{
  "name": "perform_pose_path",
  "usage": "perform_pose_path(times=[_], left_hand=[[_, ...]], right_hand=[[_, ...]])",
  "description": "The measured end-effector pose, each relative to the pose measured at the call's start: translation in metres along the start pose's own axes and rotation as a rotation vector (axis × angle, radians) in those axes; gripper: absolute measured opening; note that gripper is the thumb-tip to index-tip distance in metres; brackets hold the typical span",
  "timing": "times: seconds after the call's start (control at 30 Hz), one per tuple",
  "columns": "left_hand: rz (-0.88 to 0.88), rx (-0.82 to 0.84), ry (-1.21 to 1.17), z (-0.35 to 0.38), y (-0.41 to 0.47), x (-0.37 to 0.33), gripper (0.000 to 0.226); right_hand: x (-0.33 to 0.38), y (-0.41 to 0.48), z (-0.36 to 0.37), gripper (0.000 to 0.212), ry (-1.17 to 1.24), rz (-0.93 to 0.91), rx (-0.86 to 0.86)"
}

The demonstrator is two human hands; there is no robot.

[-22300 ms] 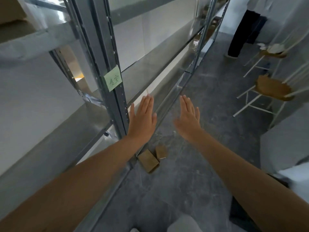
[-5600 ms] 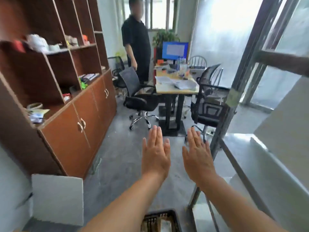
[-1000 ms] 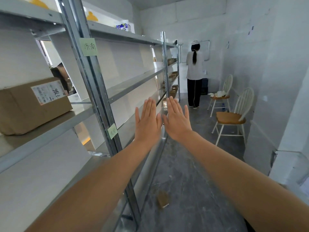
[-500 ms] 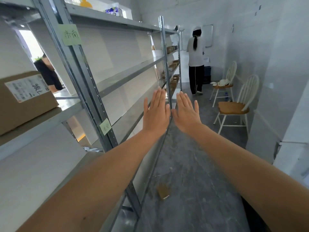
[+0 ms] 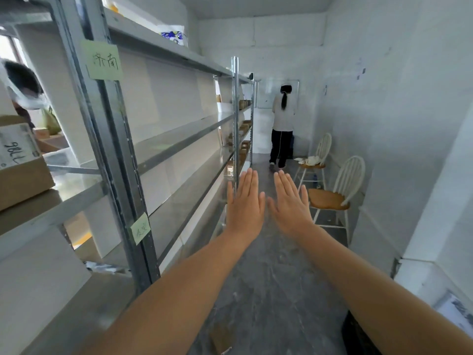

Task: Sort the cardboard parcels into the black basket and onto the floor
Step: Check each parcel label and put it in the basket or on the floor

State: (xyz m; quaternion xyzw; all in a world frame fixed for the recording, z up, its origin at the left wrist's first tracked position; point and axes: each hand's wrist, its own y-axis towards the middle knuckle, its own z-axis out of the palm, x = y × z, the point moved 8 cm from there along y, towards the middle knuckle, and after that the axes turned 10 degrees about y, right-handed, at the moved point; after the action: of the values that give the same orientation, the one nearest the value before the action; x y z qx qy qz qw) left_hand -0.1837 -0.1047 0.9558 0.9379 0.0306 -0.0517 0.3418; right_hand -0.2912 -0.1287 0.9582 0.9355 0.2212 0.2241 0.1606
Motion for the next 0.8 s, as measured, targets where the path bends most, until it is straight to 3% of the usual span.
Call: perform_pose_path(times=[0.2, 0.4, 0.8], left_hand=[[0.005, 0.004, -0.044, 0.029, -0.001, 0.025, 0.059], [0.07, 0.073, -0.028, 0.048, 0.005, 0.063, 0.065], [0.038, 0.02, 0.075, 0.066, 0.036, 0.096, 0.058]], right_hand=[[0.013, 0.019, 0.045, 0.065, -0.069, 0.037, 0.056], [0.02, 0.033, 0.079, 0.064, 0.009, 0.126, 0.107], [0.04, 0.071, 0.101, 0.064, -0.008, -0.032, 0.147]])
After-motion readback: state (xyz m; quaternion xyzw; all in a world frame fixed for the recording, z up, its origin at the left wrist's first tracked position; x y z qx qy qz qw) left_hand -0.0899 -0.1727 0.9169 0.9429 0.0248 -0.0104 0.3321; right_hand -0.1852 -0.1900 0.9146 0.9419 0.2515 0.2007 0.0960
